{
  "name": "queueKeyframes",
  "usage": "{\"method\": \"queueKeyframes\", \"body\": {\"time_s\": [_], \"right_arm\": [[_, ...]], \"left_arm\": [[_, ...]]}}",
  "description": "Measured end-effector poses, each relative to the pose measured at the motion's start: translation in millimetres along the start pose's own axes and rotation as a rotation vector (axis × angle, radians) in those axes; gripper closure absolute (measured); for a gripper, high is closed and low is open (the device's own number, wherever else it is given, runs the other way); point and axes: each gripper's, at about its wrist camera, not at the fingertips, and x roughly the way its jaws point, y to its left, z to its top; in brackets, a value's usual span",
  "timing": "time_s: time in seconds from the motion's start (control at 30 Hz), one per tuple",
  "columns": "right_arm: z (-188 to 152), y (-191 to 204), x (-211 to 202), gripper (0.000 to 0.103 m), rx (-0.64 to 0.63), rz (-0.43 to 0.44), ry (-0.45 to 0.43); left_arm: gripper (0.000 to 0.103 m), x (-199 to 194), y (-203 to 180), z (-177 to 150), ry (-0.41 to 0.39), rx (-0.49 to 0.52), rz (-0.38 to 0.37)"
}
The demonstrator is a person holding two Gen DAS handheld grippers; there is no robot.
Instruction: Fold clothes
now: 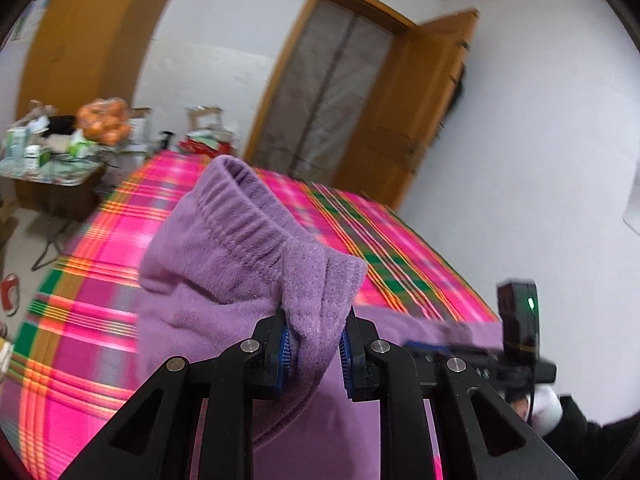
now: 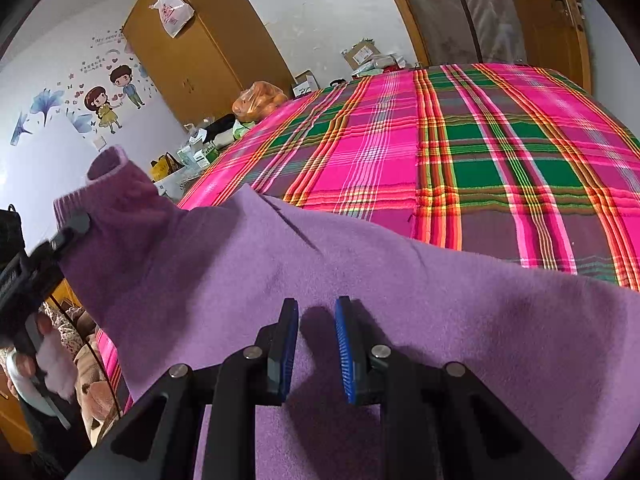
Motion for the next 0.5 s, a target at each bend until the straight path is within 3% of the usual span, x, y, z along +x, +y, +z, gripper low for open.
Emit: {"method": "queueKeyframes", "body": {"time_s": [0.2, 0.37, 0.4, 0.47, 0.5], "right_arm": [[0, 0, 0, 0.083, 0.003, 0.002, 0.000], [0, 1, 0, 0.083, 0.004, 0.003, -0.001], [0, 1, 0, 0.083, 0.004, 0.003, -0.001], [0, 2, 1, 0.083, 0.005, 0.003, -0.001], [0, 2, 1, 0.083, 0.005, 0.003, -0.001]], "left_arm": [[0.083, 32, -25, -29, 0.120, 0.064, -0.077], [0.082, 46, -36, -48, 0.193, 0.100, -0.096], [0.079, 47, -37, -50, 0.197, 0.106, -0.095], [0.058, 39, -32, -49, 0.168, 0.100, -0.075], [0.052, 34, -30, -48, 0.148, 0.095, -0.063]]}}
